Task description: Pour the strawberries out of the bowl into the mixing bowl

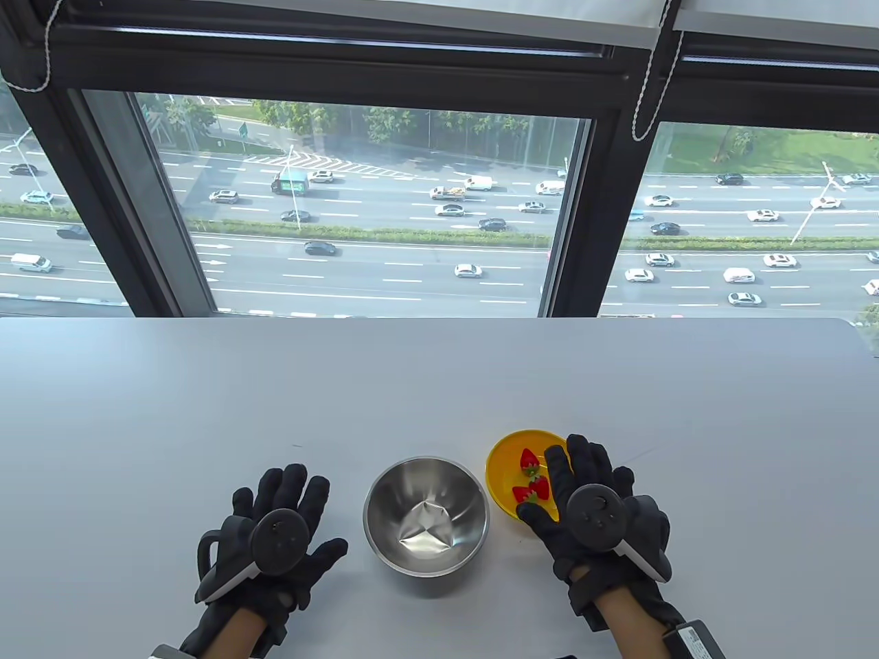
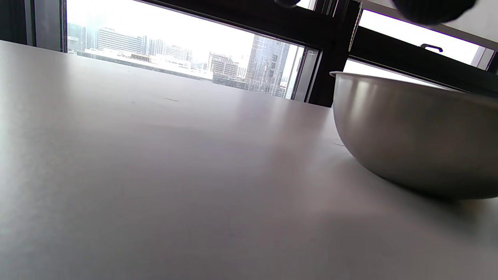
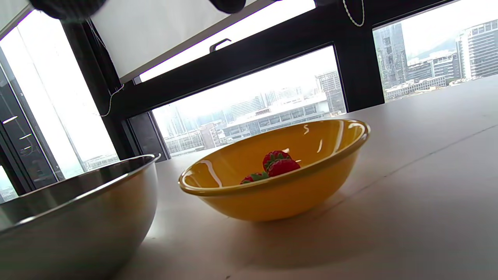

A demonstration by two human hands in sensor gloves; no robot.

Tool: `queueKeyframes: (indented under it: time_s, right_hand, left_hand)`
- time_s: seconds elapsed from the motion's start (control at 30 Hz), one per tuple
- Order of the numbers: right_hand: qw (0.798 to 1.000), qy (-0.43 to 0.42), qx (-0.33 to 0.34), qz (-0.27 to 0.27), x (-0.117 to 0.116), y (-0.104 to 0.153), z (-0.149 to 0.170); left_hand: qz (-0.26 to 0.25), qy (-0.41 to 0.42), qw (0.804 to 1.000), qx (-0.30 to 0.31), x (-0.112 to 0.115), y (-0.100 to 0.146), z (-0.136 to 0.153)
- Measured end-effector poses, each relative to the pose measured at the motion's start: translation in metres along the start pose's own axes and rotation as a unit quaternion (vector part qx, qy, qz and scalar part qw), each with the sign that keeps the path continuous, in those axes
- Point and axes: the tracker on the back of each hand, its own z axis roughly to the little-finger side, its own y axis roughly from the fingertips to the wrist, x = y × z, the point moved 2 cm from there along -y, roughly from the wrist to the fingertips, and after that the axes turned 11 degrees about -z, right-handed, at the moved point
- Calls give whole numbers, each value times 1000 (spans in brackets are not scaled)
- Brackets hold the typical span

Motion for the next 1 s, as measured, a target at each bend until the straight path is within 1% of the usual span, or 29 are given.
queueKeyframes:
  time_s: [0.17, 0.37, 0.7, 1.0]
  right_hand:
    - [1000, -16, -27, 2, 3, -2, 21]
    - [999, -17, -46, -10, 0, -6, 36]
    - [997, -14, -60, -45, -10, -12, 50]
    - [993, -5, -81, -87, -27, -19, 64]
  left_hand:
    - [-3, 0, 1000, -1, -1, 0, 0]
    - [-2, 1, 1000, -3, -1, 0, 1]
    - [0, 2, 1000, -4, -1, 0, 1]
    - [2, 1, 1000, -4, 0, 1, 2]
